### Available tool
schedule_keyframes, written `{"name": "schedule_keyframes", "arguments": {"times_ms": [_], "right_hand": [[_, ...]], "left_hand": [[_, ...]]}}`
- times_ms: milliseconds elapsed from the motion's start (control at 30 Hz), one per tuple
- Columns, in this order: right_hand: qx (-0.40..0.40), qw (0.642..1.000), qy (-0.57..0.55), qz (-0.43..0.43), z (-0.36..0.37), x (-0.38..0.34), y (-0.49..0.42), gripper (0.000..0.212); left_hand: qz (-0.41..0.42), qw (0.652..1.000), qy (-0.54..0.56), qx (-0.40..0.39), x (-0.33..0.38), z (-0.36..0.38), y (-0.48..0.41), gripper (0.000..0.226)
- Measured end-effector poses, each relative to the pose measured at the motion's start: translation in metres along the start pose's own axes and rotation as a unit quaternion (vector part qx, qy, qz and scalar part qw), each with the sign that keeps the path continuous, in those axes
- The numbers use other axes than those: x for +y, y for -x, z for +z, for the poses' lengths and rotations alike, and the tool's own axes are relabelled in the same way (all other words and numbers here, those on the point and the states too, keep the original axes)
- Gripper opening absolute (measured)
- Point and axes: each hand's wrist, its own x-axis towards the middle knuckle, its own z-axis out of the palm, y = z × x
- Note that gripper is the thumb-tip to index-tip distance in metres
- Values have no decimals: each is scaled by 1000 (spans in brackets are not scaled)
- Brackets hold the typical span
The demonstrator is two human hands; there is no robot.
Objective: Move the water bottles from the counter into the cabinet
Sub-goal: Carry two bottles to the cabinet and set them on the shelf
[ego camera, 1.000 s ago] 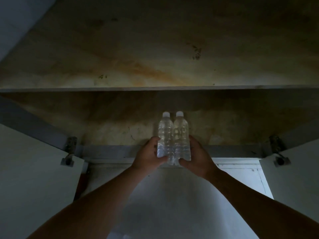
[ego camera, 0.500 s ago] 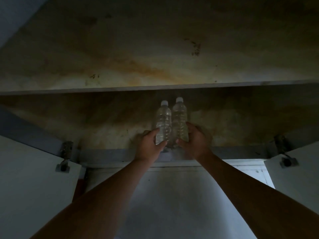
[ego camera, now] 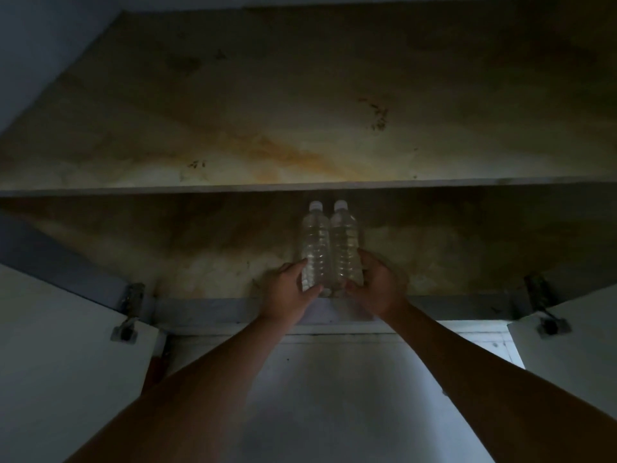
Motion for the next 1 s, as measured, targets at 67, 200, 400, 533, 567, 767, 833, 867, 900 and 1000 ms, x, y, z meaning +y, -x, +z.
{"name": "schedule_keyframes", "arguments": {"times_ms": [67, 200, 400, 533, 567, 767, 833, 867, 900, 1000], "right_hand": [[-10, 1000, 4, 4, -1, 2, 1, 81], [2, 1000, 13, 14, -1, 1, 5, 73], [48, 996, 62, -29, 7, -6, 7, 49], [72, 989, 118, -47, 5, -12, 22, 55], [75, 987, 129, -55, 4, -13, 25, 53], [20, 986, 155, -64, 3, -10, 30, 62], [-24, 985, 165, -50, -1, -12, 33, 70], [-45, 982, 177, -41, -5, -14, 36, 72], [-61, 979, 193, -32, -9, -15, 41, 73], [-69, 967, 243, -26, -28, -23, 66, 68]], "left_hand": [[-12, 1000, 18, 1, 0, 1, -1, 69], [-16, 998, 55, 10, 2, 5, -1, 55], [10, 999, -34, 12, -3, 4, -1, 54], [50, 988, -147, 16, 0, -1, 6, 56], [68, 983, -166, 23, 2, -2, 9, 55], [84, 977, -192, -41, 4, -5, 21, 63], [79, 968, -227, -77, 8, -12, 24, 68], [81, 961, -249, -89, 12, -16, 28, 68], [87, 954, -269, -95, 16, -20, 33, 67], [108, 941, -305, -98, 32, -36, 55, 62]]}}
